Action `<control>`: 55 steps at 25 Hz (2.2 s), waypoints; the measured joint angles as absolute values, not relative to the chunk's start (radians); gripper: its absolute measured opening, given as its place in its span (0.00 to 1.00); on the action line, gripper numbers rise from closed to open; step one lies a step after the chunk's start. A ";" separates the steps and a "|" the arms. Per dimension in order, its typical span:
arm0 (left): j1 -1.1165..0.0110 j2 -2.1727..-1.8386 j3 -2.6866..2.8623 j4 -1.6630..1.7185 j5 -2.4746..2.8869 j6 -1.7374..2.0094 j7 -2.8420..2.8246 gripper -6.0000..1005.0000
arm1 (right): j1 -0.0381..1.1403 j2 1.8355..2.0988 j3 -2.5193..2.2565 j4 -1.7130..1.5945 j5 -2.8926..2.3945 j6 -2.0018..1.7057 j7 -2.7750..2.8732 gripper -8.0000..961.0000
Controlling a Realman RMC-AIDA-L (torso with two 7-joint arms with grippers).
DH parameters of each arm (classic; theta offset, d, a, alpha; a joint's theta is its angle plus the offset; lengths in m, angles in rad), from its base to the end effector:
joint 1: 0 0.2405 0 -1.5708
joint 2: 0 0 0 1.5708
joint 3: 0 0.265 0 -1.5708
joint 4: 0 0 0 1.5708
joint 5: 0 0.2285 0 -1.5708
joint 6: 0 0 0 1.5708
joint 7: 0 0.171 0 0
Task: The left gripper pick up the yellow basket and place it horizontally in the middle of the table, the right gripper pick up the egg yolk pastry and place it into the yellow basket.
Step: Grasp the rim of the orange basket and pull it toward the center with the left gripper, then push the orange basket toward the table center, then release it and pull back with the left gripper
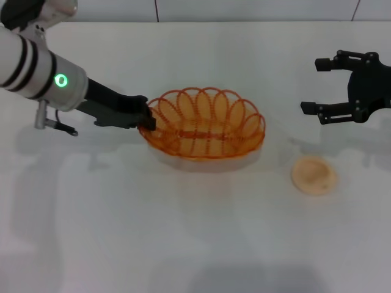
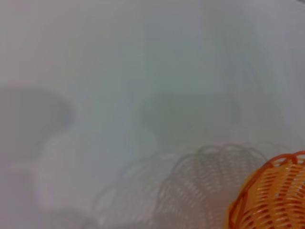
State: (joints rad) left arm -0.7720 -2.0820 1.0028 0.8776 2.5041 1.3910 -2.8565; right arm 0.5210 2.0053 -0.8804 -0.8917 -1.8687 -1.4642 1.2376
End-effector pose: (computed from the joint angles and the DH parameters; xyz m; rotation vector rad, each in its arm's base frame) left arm -0.2218 0.4239 -0.0417 -2.2086 -1.7959 0.0418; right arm 0.2394 0.3995 0.0265 -2.6612 0.0535 0.4770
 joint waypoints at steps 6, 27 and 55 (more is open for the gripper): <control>-0.747 -2.084 1.079 0.874 2.445 1.322 -2.915 0.09 | 0.514 2.005 -0.880 -0.894 -1.868 -1.474 1.227 0.91; -0.733 -2.078 1.182 0.842 2.360 1.271 -2.898 0.10 | 0.511 2.007 -0.882 -0.894 -1.868 -1.468 1.212 0.91; -0.705 -2.044 1.138 0.899 2.359 1.334 -2.805 0.89 | 0.510 2.008 -0.881 -0.891 -1.870 -1.456 1.216 0.91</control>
